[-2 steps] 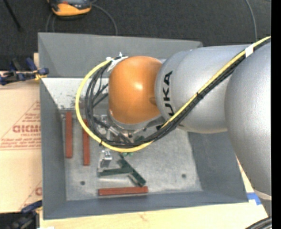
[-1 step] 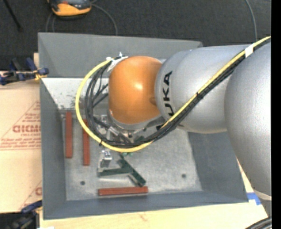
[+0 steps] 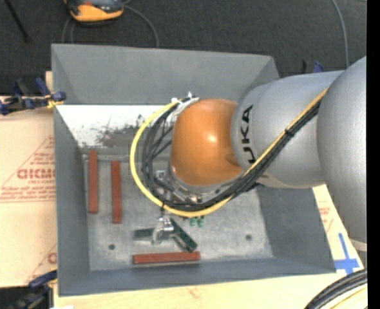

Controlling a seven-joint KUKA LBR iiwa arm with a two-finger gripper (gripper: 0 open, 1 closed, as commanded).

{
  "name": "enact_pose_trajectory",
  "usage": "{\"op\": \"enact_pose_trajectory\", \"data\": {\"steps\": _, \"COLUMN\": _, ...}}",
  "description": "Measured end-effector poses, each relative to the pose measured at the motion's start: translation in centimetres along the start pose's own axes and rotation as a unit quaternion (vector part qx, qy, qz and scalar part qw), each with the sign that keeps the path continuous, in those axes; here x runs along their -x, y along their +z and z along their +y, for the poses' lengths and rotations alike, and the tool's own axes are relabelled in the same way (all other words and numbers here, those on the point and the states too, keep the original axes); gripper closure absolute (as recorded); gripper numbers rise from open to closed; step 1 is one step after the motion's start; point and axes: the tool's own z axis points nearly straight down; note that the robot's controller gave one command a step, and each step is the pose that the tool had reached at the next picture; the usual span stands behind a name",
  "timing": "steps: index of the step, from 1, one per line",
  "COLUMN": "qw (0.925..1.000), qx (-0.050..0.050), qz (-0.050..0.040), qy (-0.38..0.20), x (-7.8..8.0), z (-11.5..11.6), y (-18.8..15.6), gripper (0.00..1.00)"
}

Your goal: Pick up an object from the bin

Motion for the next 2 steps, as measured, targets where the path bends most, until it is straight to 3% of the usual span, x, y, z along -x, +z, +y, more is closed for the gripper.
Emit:
{"op": "enact_pose_trajectory", "data": {"steps": 1, "qw": 0.9989, "qx": -0.001, "qz": 0.0021, "qy": -0.047, "x": -0.73, "z": -2.94, "y": 5.51, "gripper": 1.0}}
{"op": "enact_pose_trajectory", "data": {"steps": 2, "qw": 0.9989, "qx": 0.0, "qz": 0.0022, "qy": -0.047, "x": -0.73, "z": -2.94, "y": 5.52, "gripper": 1.0}}
